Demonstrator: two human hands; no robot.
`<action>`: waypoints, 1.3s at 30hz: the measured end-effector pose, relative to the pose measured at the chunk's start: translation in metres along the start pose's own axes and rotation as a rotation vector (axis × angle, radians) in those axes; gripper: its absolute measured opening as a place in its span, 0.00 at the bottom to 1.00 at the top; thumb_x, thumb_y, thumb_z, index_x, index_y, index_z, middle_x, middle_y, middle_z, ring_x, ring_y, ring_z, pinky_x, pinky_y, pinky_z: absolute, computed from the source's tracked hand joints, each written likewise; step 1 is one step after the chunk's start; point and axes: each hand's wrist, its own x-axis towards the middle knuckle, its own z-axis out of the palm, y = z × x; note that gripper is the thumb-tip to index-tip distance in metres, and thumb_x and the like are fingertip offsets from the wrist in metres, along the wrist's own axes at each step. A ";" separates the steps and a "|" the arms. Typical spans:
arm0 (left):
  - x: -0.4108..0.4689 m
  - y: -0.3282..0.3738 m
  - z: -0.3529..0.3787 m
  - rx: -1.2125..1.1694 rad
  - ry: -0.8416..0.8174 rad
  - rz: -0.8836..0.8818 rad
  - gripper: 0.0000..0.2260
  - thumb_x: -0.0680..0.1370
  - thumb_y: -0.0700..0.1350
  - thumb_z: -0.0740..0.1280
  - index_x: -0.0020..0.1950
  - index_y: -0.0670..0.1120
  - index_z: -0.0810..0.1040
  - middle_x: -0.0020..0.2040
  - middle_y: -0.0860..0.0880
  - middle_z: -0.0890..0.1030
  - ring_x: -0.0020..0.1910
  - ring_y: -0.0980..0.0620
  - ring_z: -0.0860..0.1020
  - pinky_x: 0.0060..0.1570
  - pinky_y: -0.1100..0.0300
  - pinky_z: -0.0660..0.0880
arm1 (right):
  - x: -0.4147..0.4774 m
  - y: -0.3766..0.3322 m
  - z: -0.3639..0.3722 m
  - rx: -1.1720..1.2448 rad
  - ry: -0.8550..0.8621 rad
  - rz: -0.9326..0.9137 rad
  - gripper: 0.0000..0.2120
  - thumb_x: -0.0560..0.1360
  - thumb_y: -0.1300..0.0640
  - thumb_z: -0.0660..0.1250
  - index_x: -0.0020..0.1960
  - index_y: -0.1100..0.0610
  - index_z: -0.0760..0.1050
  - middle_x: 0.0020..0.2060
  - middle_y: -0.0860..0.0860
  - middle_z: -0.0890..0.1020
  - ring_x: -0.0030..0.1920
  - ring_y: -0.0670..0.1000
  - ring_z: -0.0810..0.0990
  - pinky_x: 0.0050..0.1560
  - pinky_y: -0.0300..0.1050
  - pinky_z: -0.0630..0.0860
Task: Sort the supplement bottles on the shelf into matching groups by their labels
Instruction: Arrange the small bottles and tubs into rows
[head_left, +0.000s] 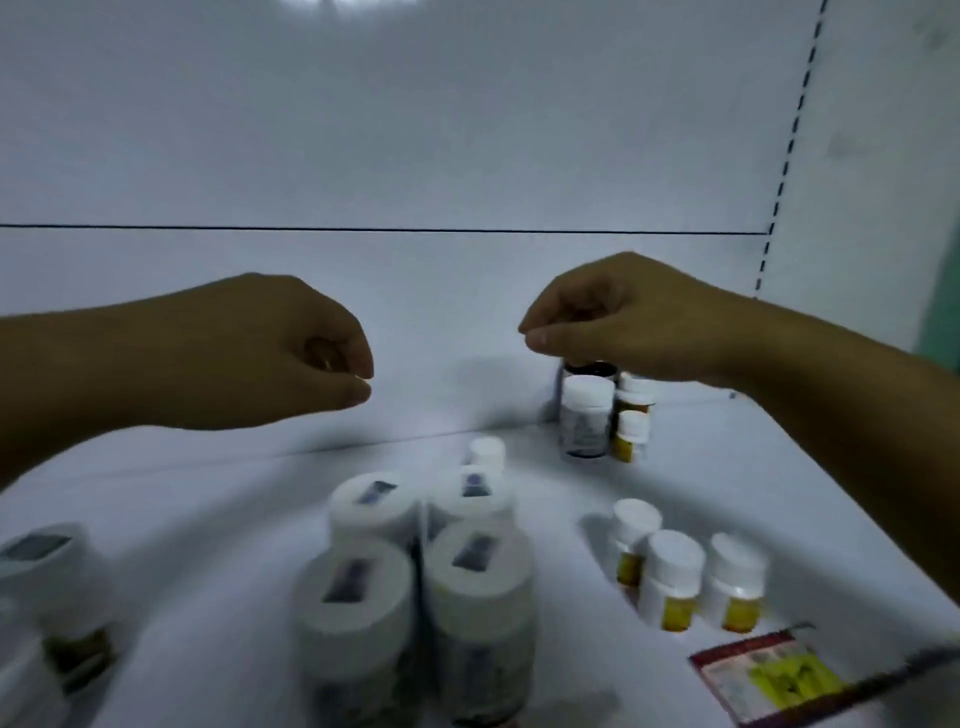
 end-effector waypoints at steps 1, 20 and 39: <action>0.008 0.015 0.005 -0.015 -0.014 0.004 0.02 0.70 0.52 0.71 0.42 0.57 0.82 0.39 0.59 0.83 0.35 0.71 0.78 0.33 0.76 0.70 | -0.004 0.019 -0.007 -0.006 0.007 0.030 0.05 0.70 0.50 0.70 0.43 0.51 0.82 0.36 0.42 0.84 0.35 0.41 0.80 0.36 0.34 0.77; 0.129 0.053 0.109 -0.084 -0.506 -0.196 0.11 0.70 0.44 0.74 0.51 0.47 0.81 0.48 0.46 0.83 0.32 0.57 0.81 0.33 0.66 0.79 | -0.006 0.207 0.016 -0.169 0.144 0.159 0.08 0.68 0.46 0.71 0.42 0.49 0.78 0.37 0.46 0.80 0.37 0.42 0.74 0.34 0.37 0.68; 0.123 0.124 0.114 -0.313 -0.524 0.093 0.09 0.67 0.47 0.76 0.44 0.59 0.81 0.41 0.63 0.85 0.41 0.60 0.83 0.47 0.64 0.80 | -0.035 0.157 -0.004 0.351 -0.857 -0.001 0.10 0.65 0.56 0.74 0.40 0.43 0.77 0.37 0.38 0.84 0.44 0.42 0.83 0.44 0.32 0.78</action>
